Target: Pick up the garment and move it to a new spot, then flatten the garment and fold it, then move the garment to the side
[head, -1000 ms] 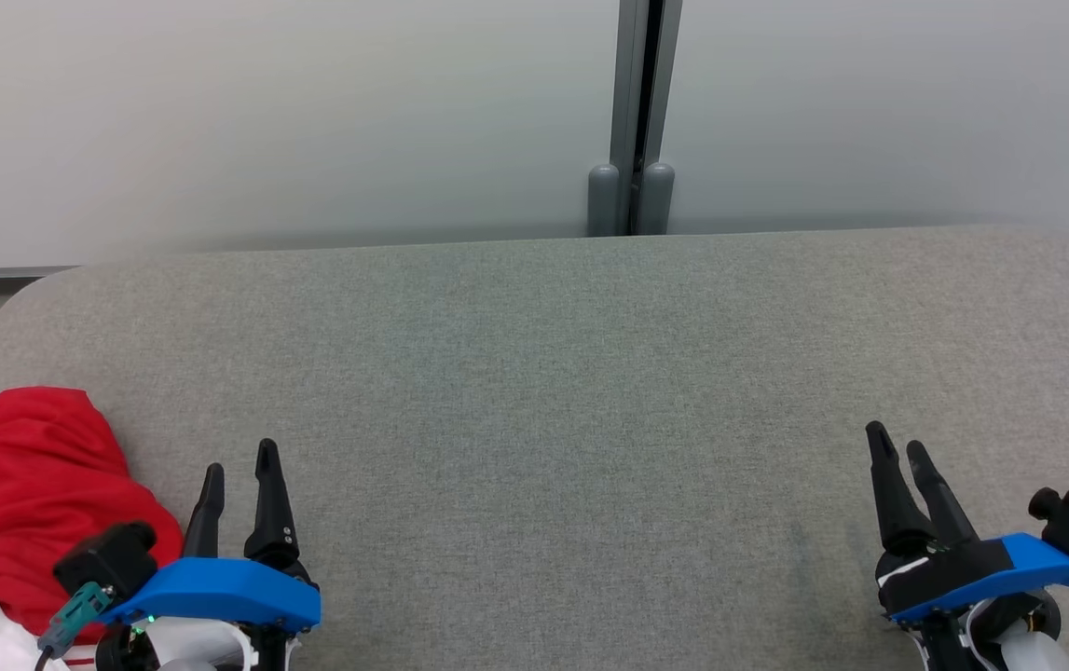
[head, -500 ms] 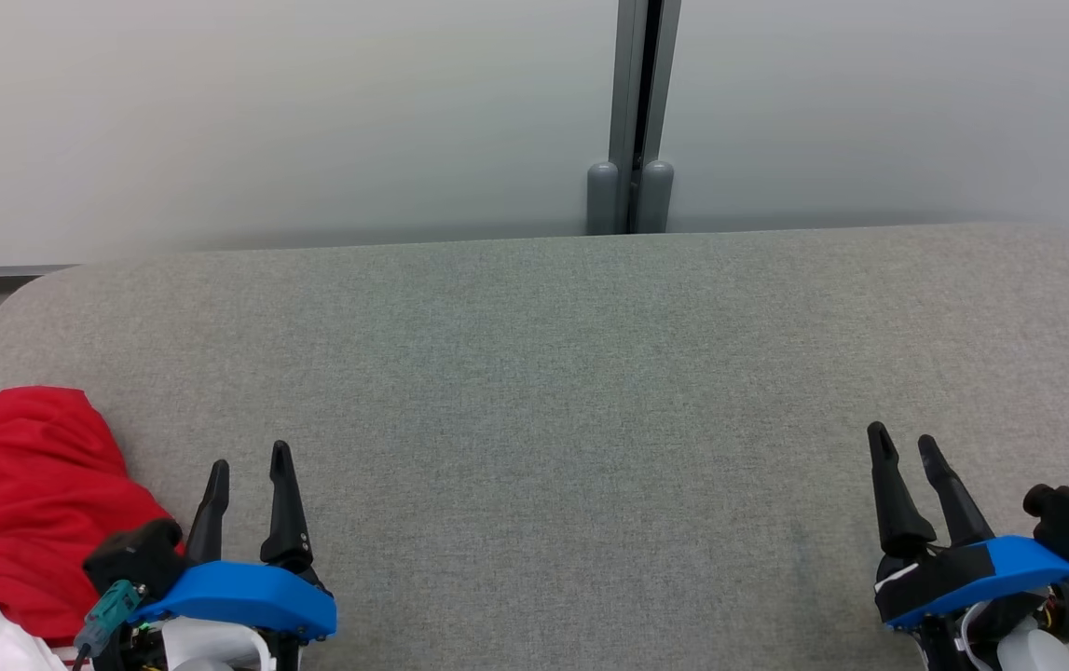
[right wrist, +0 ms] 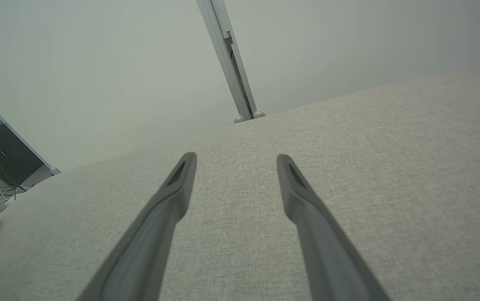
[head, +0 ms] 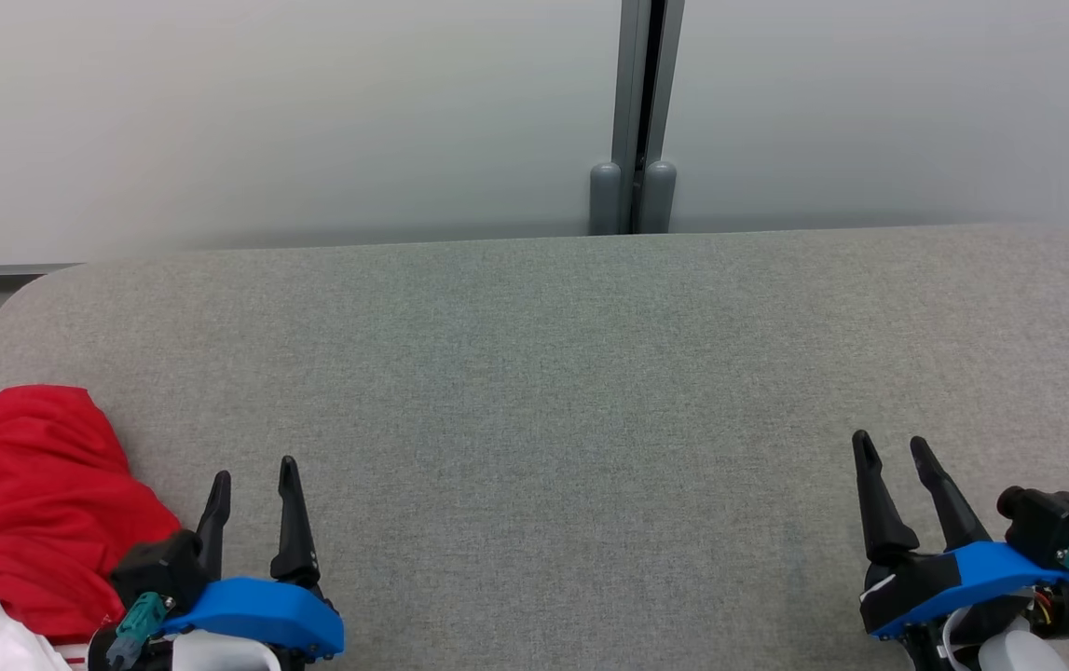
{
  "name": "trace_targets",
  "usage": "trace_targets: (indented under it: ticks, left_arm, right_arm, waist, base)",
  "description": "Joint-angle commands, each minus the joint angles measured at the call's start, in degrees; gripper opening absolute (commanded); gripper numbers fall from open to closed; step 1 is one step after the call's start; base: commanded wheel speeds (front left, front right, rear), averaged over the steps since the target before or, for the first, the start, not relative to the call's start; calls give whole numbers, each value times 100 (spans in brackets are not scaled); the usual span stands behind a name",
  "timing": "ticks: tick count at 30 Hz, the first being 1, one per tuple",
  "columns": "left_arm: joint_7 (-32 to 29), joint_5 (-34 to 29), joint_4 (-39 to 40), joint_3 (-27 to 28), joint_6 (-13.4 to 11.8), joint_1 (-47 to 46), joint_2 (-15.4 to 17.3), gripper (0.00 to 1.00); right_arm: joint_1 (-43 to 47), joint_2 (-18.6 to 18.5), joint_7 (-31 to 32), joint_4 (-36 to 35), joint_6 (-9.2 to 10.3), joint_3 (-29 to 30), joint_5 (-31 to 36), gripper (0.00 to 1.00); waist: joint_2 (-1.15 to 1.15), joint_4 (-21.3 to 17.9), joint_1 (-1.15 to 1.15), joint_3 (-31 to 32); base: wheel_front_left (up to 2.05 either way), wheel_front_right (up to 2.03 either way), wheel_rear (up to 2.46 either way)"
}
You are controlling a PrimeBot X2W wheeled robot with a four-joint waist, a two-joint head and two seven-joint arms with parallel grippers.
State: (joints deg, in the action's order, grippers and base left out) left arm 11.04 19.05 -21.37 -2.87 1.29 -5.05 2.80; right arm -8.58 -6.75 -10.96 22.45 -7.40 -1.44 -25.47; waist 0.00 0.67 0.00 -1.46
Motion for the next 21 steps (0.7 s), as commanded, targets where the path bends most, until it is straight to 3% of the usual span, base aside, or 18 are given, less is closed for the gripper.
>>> trace_targets:
  ticks: [1,21]
  left_arm:
    - [45,-116,18,-26,-31,-39,15,100]
    - [286,-750,-85,-94,-294,85,13,100]
  right_arm:
    - [-104,-18,-54,-9,-11,-10,128,100]
    - [-49,112,-293,243,-13,227,1115,100]
  waist:
    - [0,-1,0,2]
    - [0,5,0,9]
  base:
    - [0,0,0]
    - [0,0,0]
